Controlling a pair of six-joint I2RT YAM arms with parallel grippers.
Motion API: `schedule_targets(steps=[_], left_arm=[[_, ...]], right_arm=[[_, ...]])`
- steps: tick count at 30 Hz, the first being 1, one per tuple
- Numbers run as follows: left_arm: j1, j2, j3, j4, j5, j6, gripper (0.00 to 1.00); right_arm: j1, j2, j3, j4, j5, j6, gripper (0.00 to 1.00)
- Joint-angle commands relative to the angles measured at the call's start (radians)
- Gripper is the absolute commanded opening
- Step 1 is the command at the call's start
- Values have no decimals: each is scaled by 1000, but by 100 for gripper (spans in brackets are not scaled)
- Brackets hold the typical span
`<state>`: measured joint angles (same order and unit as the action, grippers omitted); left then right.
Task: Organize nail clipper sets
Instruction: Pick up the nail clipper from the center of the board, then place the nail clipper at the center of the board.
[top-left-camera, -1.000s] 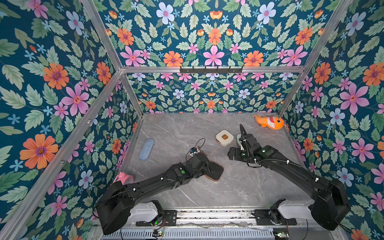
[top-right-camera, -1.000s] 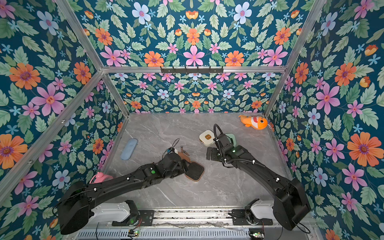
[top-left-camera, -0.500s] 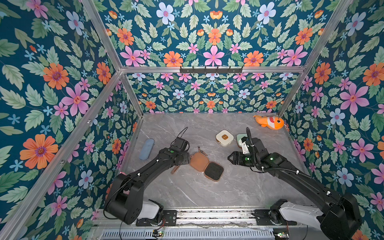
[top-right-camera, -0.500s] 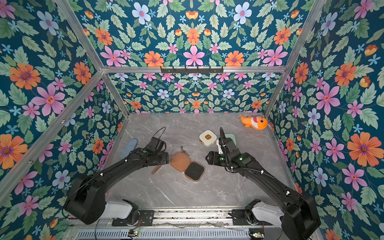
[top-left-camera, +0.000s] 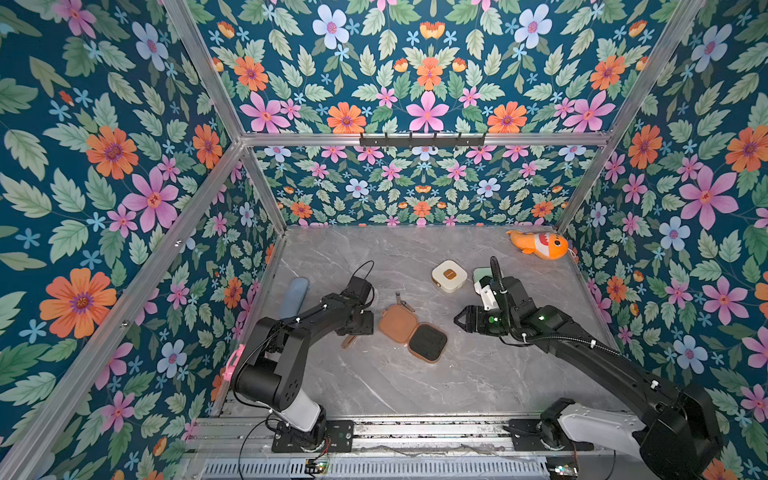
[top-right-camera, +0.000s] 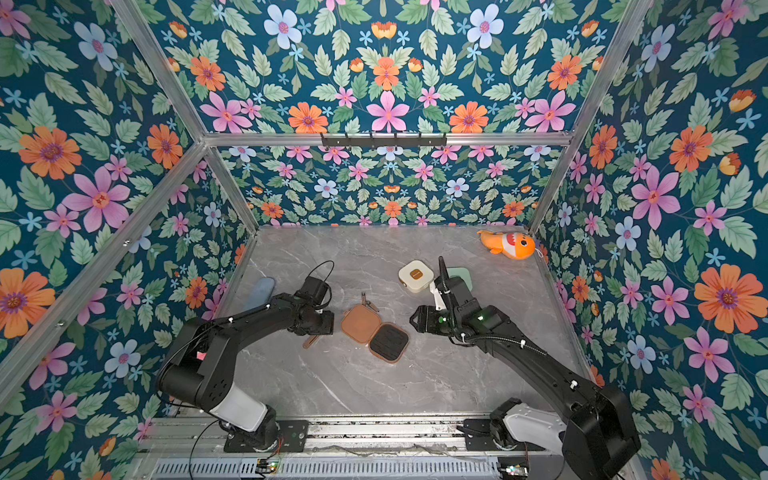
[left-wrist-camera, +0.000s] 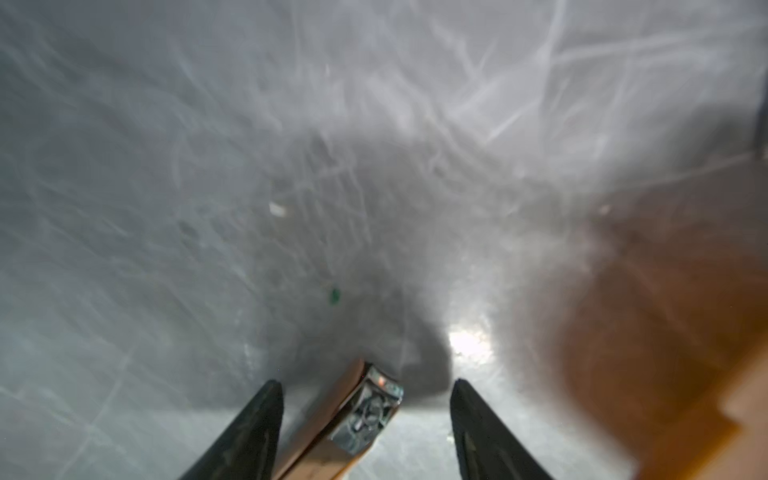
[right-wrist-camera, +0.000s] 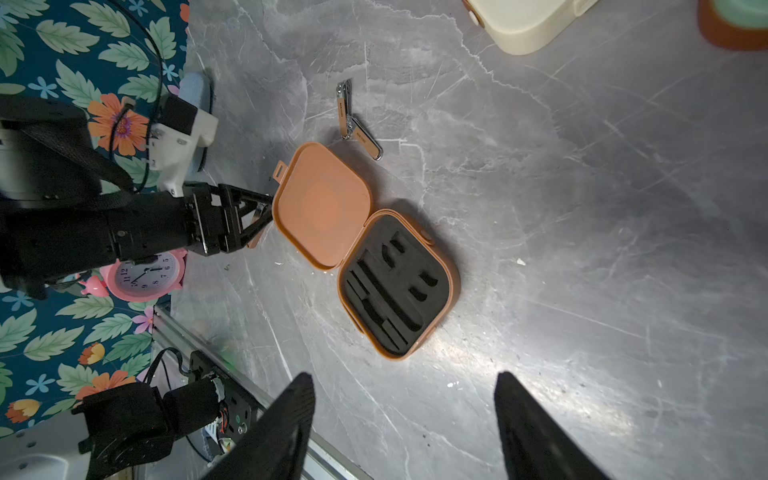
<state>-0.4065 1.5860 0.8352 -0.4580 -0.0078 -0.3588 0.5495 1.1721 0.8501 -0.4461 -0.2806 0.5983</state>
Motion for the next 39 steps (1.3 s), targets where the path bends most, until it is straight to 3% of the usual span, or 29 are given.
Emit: schedule_targets(steps=[1,6,13,16,28,30,34,39], left_arm=[[1,-3,-14,-12,31,-23,61],[1,-18,-31,-29,38,-59,51],[0,-20,-35,-50,52,-81,18],[0,-36,-33,-59,60,-89,10],[-23,-277,108,-245,79,-118,9],[-74,-284,152,-247,83,-150,9],[-270,-202,264,-205,46,-230,9],[-486,1,406,-49,62,-301,10]], right_arm=[[1,15,9,23,-4,-3,67],[1,32,14,34,-10,3,63],[1,25,7,35,-3,12,62],[1,21,3,26,1,12,61],[-9,0,-24,-42,57,10,61],[-21,-5,-34,-57,72,19,61],[-68,-28,-49,-129,150,64,62],[-173,-104,-100,-204,227,163,86]])
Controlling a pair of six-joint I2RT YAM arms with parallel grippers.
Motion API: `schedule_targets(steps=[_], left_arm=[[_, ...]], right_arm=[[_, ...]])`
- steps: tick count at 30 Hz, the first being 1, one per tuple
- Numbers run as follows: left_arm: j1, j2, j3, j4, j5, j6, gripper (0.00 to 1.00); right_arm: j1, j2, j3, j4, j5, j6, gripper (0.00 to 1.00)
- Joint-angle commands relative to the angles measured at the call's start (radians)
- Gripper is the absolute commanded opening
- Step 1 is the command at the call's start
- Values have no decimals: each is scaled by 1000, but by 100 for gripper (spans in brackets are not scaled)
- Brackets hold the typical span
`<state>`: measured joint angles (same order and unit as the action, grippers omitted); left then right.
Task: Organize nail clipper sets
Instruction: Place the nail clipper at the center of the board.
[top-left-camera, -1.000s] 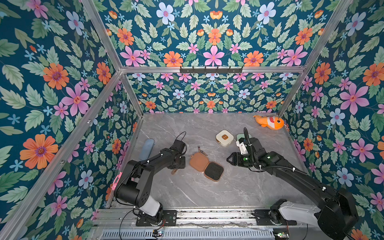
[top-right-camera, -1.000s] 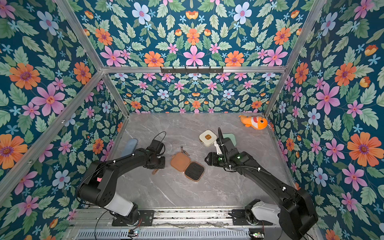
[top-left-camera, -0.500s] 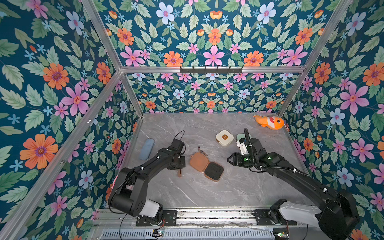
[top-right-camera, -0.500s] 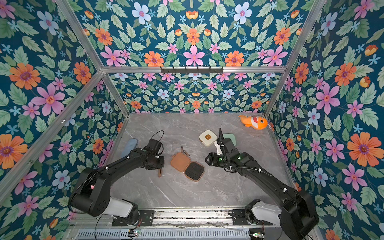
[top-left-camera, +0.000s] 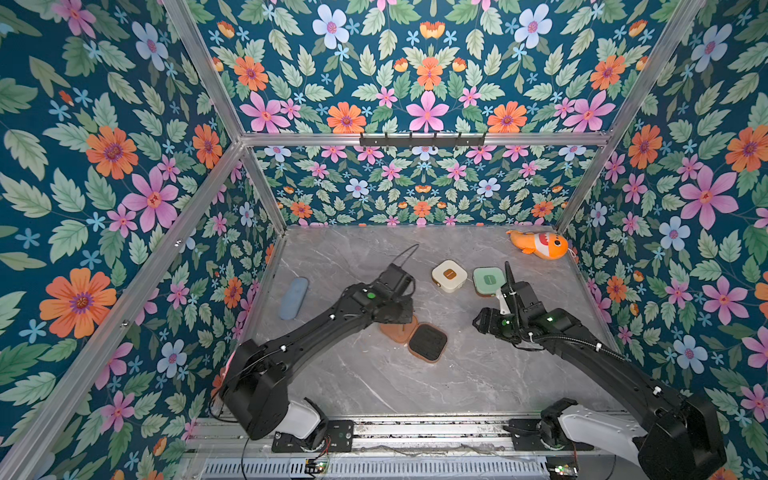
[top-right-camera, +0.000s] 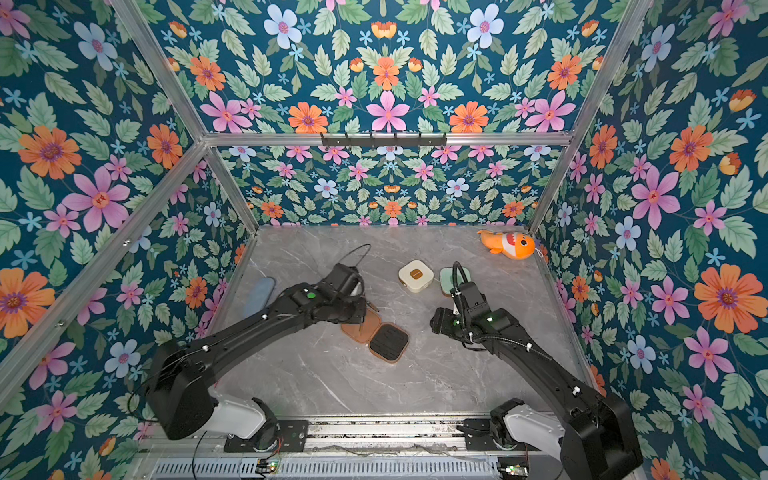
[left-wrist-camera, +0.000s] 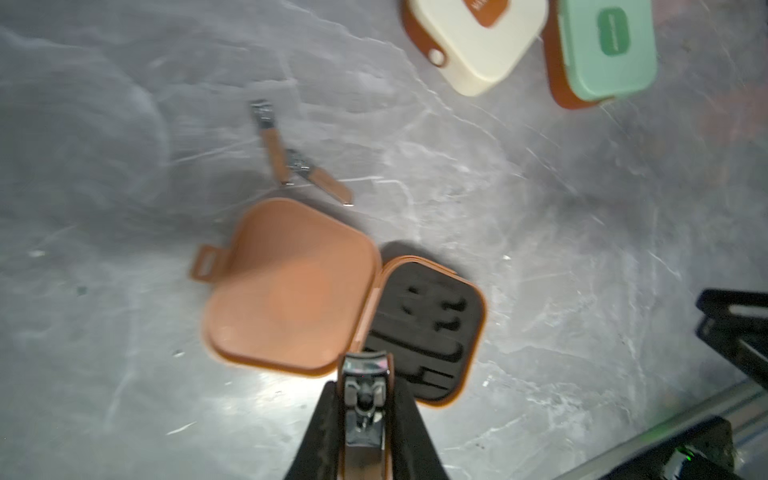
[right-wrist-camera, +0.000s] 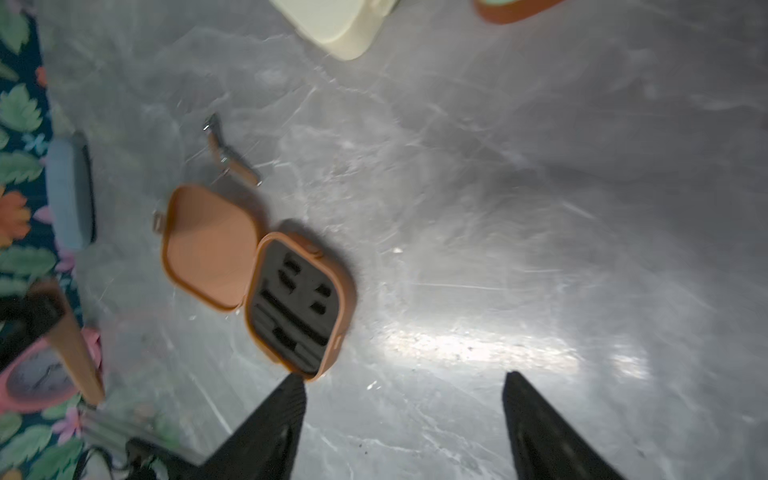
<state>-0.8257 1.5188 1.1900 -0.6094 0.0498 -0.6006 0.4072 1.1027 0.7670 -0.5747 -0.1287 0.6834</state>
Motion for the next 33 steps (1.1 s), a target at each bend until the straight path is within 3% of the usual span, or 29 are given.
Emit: schedule_targets(steps=[1,3,8,11,15,18,25,27,31,33], left_arm=[[-102,115,89,127,10,-67,10],[-160,214,170,147,10,-69,10],[-239,433,354,143,35,-75,10],[-250,489,376,173,46,-99,10],[-266,541,373,192,33,-142,10],[-278,580,372,183,9,-167,11],[-291,630,353,186,-9,-210,13],[-291,636,351,199,0,-213,19],[-291,617,339,226,11,-215,44],[-291,588,337,225,0,-211,47]], right_arm=[[-41,-56,-17,-108,114,107,93],[-45,-95,-4,-189,203,157,99],[-49,-209,26,-366,302,159,100],[-48,-313,-3,-411,362,138,100],[-49,-471,-73,-364,287,137,99],[-49,-462,-61,-409,262,153,98],[-49,-332,-59,-359,114,79,74],[-49,-329,-73,-330,82,69,73],[-50,-326,-69,-326,71,60,70],[-49,-321,-69,-315,52,48,69]])
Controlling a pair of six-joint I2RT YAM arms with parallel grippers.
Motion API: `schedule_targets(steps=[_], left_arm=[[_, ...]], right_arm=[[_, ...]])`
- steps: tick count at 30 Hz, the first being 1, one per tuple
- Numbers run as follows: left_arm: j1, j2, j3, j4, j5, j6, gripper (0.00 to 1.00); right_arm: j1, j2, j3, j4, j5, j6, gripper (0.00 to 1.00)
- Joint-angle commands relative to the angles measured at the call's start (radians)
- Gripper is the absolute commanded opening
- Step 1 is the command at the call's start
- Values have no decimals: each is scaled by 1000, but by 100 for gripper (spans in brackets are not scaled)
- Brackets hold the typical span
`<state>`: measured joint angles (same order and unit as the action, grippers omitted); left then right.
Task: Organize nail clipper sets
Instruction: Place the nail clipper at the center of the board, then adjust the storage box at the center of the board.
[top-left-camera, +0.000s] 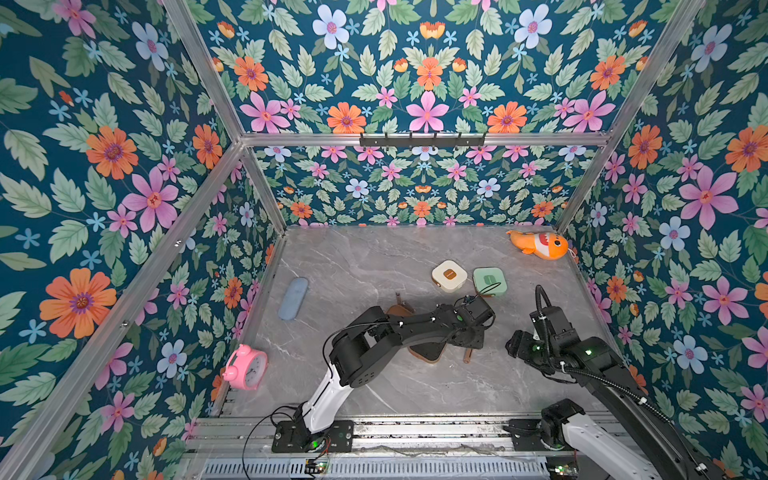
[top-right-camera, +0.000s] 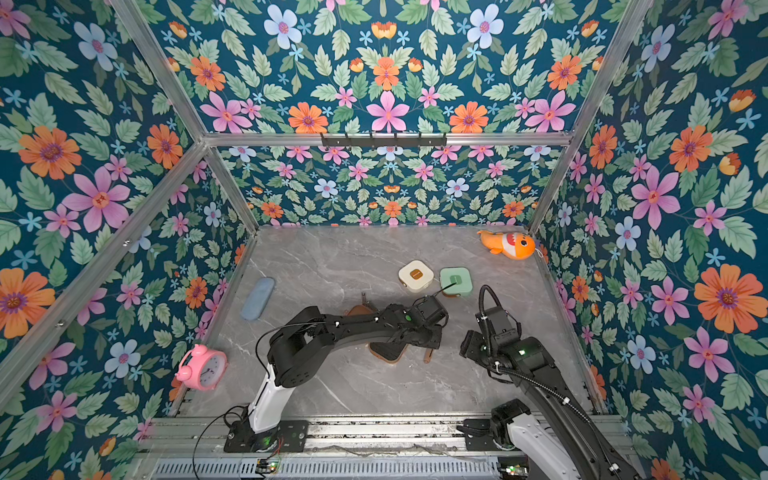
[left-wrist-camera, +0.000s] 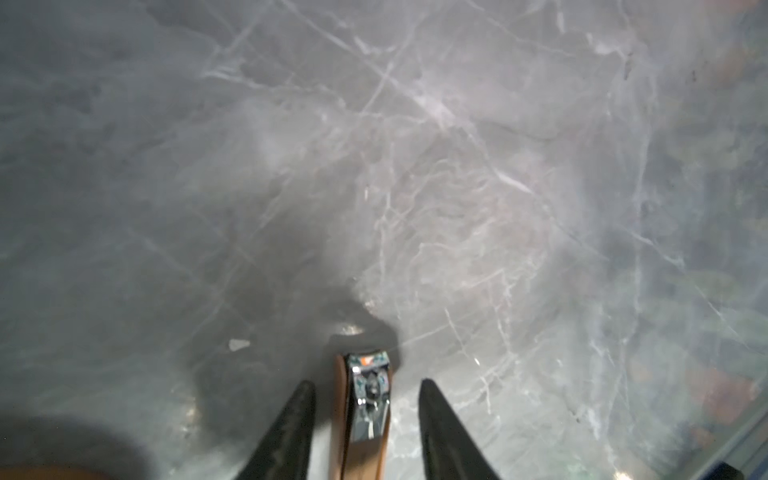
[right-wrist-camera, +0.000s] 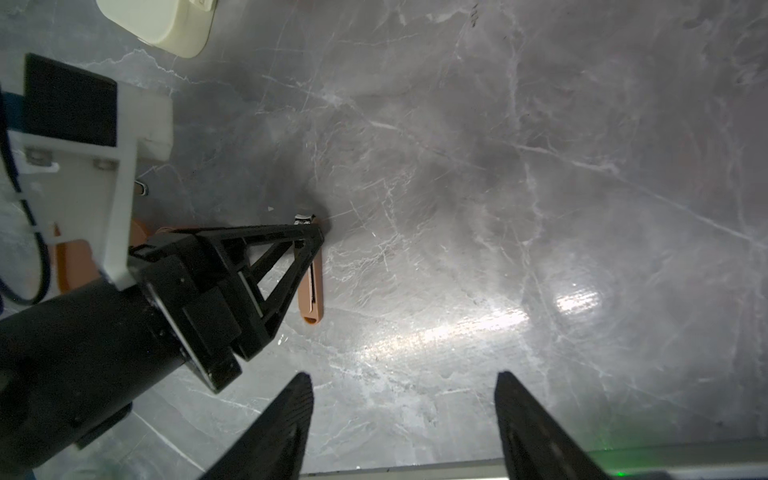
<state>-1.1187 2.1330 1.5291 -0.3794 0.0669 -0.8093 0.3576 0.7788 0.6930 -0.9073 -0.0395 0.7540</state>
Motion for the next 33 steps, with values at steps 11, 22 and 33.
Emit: schedule_targets(steps=[11,22,33], left_arm=[[57,-372,-323,-3,-151,-40,50],[110,-647,-663,33,-198,-144,69],[280,-648,-753,178,-83,-79,71]], right_arm=[[124,201,21,145,-82,-9,68],[186,453,79,267,-109,-6,76],[197,646,148,295,-105,-2,69]])
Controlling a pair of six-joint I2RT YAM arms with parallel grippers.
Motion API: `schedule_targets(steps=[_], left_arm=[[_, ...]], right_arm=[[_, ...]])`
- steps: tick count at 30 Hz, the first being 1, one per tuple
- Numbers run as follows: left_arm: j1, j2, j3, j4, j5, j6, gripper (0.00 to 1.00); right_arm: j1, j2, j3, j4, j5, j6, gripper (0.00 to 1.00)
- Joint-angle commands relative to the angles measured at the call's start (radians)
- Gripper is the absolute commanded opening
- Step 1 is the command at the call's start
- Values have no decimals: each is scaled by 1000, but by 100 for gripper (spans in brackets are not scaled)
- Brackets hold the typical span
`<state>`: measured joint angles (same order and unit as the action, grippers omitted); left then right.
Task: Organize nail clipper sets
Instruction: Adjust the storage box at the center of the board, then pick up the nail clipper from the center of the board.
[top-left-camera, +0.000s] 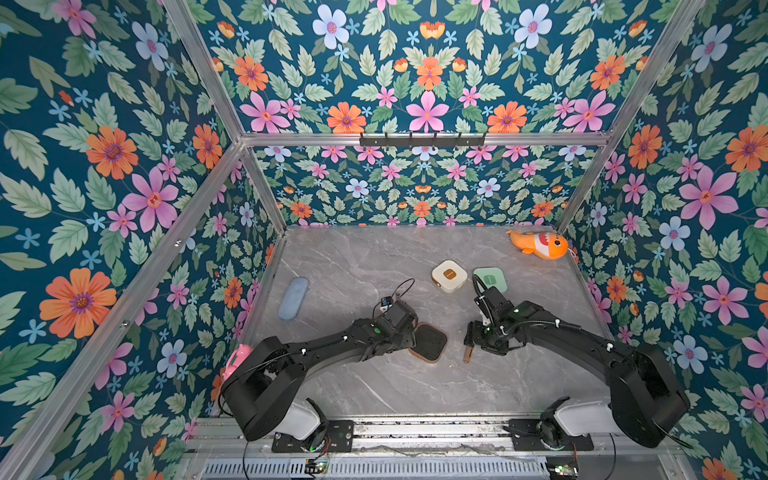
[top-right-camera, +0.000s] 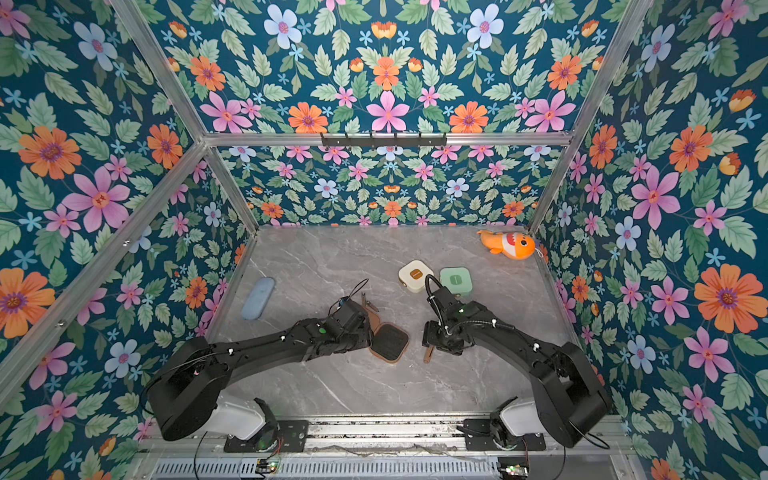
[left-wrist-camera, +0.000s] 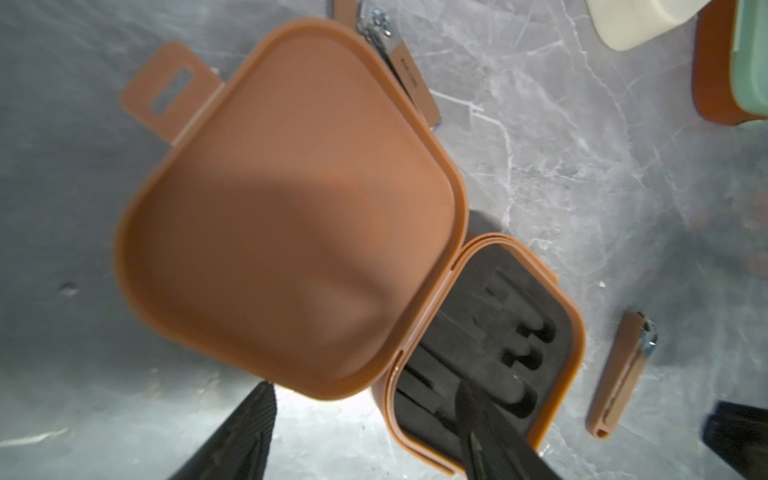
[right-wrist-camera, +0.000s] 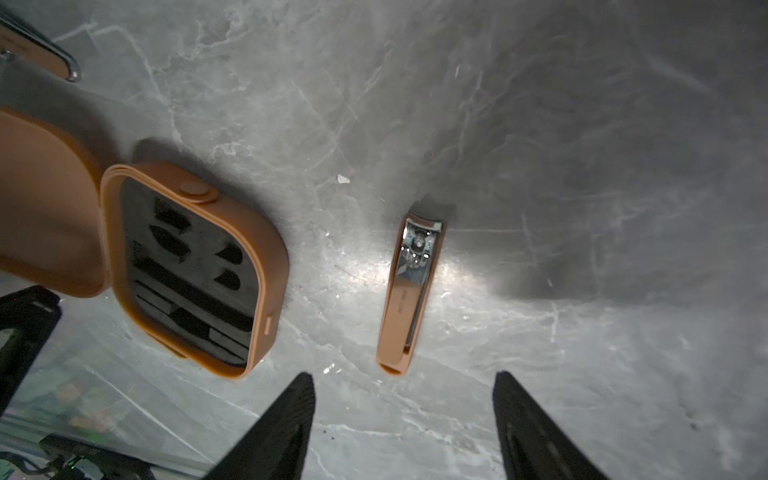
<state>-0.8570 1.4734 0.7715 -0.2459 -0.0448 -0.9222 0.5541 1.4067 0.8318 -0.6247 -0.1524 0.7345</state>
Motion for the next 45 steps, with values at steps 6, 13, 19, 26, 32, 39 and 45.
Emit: schedule_targets(steps=[6,13,19,26,32,39,45], left_arm=[[62,58,14,77,60,72,71],[73,77,72,55,67,99,69],[72,-7,81,-27,31,119,69],[97,3,148,-60,49,179,69],[127,125,283,-56,143,246,68],[166,264,354,-6,244,265,66],[212,289,305,67,295,240,65]], right_arm=[[1,89,29,26,0,17,69],[0,158,63,24,6,12,62],[2,206,82,12,34,5,56],[11,286,115,-1,59,-4,43],[23,298,119,11,47,-6,31],[73,210,151,-16,85,-28,20],[152,122,168,17,129,-96,16]])
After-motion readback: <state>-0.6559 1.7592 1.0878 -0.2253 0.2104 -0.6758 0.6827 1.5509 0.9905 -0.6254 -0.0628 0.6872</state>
